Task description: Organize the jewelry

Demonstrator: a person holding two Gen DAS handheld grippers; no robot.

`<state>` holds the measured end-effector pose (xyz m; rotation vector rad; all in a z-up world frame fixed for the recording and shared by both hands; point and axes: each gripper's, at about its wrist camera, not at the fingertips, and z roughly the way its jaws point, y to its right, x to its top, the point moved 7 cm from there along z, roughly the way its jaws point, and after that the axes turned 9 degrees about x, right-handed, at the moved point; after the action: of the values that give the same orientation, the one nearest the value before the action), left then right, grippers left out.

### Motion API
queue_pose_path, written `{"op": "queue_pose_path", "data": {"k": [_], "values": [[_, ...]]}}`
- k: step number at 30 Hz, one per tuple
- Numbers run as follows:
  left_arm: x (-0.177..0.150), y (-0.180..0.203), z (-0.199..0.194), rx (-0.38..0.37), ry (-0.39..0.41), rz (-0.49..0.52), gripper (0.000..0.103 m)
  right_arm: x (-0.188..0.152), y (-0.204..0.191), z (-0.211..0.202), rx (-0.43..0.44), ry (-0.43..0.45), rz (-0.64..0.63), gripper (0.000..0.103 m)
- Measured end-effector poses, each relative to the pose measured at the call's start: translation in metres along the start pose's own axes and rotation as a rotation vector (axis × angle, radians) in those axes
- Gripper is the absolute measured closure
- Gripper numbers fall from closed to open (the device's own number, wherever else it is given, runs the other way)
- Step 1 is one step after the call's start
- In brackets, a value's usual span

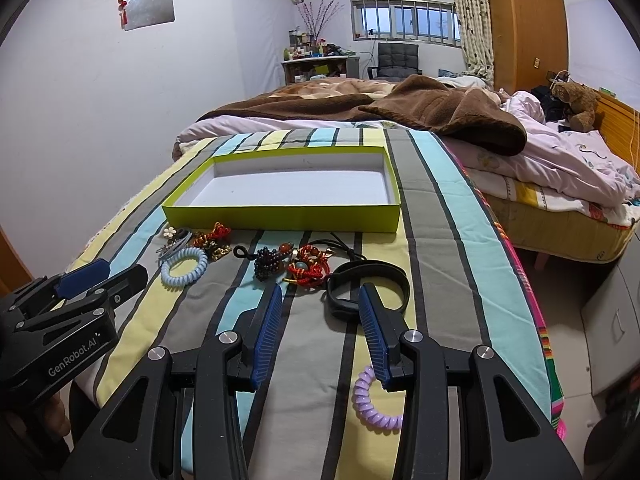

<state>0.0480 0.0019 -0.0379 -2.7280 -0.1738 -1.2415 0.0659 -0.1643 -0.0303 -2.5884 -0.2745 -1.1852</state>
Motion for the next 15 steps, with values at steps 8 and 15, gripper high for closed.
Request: {"op": "queue_pose_path", "data": {"k": [8, 15], "values": [[0.0000, -0.0013, -0.0006, 0.004, -0.003, -0.003, 0.050, -0.0001, 0.0002, -0.0007, 0.001, 0.001, -0.001, 0.062], [0.0002, -0.0021, -0.0014, 0.005, -0.003, -0.002, 0.050, 0.0004, -0.0004, -0.0007, 0.001, 0.000, -0.001, 0.062]]}}
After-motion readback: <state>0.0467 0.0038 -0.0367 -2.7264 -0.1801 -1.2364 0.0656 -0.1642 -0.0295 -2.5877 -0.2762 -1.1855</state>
